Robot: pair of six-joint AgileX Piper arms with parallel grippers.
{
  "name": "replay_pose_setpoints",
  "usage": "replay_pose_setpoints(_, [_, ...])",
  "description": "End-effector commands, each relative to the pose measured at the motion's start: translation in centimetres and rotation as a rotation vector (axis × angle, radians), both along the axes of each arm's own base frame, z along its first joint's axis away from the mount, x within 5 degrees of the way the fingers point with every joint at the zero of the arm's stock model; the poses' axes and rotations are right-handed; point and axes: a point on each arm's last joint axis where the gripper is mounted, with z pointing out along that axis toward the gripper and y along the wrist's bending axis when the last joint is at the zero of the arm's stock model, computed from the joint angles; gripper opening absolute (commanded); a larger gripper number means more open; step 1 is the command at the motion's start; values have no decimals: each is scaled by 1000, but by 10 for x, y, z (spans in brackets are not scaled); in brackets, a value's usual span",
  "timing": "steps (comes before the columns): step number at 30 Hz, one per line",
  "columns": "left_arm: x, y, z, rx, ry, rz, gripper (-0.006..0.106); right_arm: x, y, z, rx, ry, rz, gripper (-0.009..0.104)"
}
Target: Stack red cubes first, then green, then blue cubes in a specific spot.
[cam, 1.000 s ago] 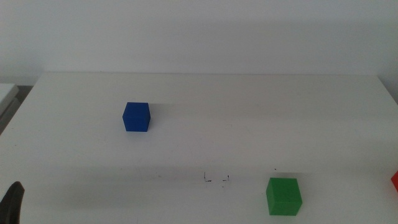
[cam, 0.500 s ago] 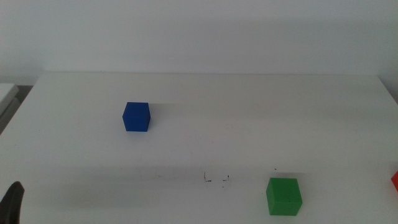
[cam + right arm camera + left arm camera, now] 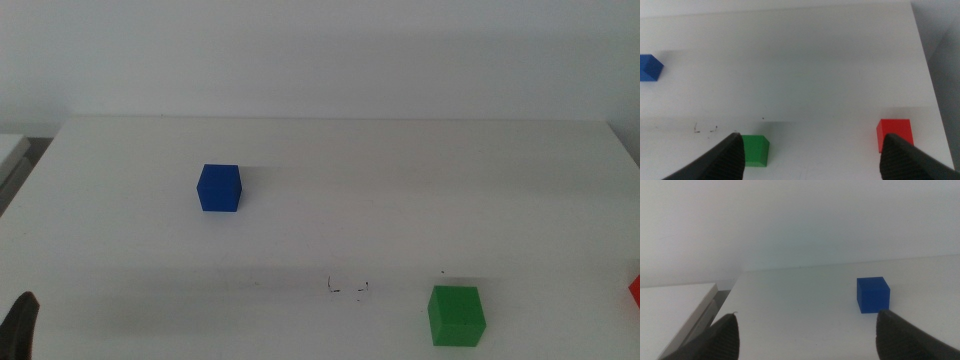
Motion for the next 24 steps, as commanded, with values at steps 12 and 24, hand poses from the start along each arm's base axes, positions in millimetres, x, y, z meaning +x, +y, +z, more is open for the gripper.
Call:
replay_pose_setpoints(12, [0, 0, 2, -5, -18, 3, 94, 48, -6, -17, -135, 143, 22, 78])
replay_pose_setpoints(24, [0, 0, 2, -5, -18, 3, 94, 80, -19, -36, -248, 259, 63, 78])
